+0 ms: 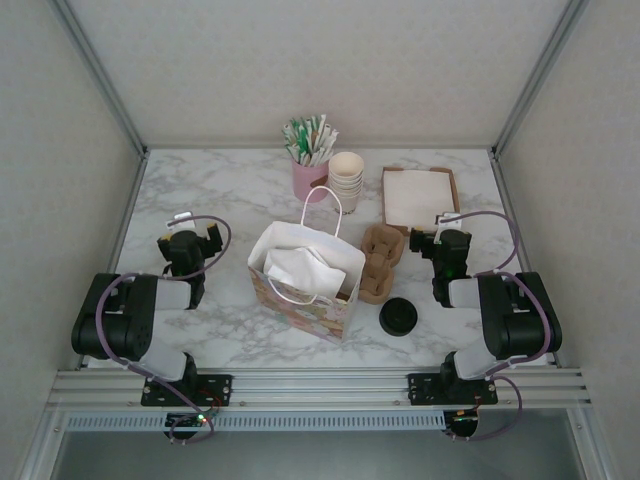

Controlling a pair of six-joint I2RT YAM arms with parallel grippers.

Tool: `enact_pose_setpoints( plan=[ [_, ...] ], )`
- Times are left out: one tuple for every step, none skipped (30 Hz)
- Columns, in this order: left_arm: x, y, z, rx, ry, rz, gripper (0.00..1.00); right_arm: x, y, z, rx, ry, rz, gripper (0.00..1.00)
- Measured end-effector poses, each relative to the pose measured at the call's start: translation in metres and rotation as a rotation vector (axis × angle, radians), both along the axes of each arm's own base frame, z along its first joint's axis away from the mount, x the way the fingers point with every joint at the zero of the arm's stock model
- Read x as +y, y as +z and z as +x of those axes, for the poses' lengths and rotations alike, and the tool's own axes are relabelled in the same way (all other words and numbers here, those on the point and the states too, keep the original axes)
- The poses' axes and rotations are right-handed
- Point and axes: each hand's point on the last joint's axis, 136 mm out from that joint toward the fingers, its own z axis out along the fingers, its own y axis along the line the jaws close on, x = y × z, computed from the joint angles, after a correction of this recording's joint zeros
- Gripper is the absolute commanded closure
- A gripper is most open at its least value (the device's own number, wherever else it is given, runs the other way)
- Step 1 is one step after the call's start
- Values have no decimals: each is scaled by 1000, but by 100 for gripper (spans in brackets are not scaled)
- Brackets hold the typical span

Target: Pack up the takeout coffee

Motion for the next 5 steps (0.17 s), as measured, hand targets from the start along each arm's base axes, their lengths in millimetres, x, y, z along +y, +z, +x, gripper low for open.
enact_pose_setpoints(
  plan=[
    [0, 0, 0, 0, 0, 0, 0, 1, 0, 0, 0, 3, 1, 1],
    [0, 0, 0, 0, 0, 0, 0, 1, 0, 0, 0, 6, 3, 1],
    [0, 0, 0, 0, 0, 0, 0, 1, 0, 0, 0, 9, 4, 1],
    [0, 0, 0, 0, 0, 0, 0, 2, 0, 0, 1, 12, 5, 1],
    [0, 0, 0, 0, 0, 0, 0, 2, 0, 0, 1, 13, 6, 1]
  ],
)
